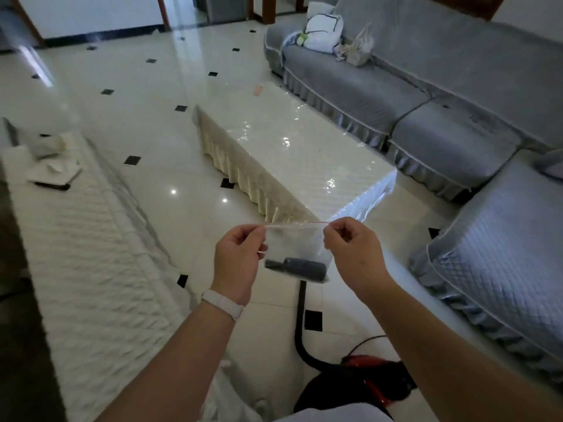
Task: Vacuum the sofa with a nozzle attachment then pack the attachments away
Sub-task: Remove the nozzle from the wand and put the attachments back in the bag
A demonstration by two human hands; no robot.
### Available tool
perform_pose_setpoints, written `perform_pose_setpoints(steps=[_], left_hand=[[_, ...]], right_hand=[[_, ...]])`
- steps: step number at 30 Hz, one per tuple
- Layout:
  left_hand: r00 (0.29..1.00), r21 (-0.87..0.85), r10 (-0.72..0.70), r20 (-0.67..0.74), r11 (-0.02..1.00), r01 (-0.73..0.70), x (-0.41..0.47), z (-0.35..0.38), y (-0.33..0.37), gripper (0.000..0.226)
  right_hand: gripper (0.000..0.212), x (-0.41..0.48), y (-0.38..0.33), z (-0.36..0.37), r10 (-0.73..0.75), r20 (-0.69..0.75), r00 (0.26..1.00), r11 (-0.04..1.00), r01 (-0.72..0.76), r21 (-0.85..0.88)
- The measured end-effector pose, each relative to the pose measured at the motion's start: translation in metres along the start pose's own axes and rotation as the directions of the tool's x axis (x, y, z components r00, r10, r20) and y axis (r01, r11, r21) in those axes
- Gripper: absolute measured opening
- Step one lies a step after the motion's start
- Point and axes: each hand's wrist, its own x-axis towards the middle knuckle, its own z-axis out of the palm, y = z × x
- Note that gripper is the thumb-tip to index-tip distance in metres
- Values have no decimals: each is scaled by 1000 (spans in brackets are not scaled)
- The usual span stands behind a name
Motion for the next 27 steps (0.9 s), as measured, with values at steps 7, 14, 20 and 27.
perform_pose_setpoints(steps=[7,14,20,27], left_hand=[[996,29,1,-92,1000,2,57,2,7,8],[983,82,-17,-181,996,32,133,60,15,10],[974,98,-53,-222,992,76,202,141,31,7],[983,139,-45,-180,988,71,292,195,52,9]], right_hand=[[12,71,-4,28,-18,78,997,1000,16,25],[14,184,3,26,-2,185,983,999,-8,54],[13,304,-2,-2,-46,232,972,998,38,42],[17,409,-2,-1,33,222,974,996,-51,77]])
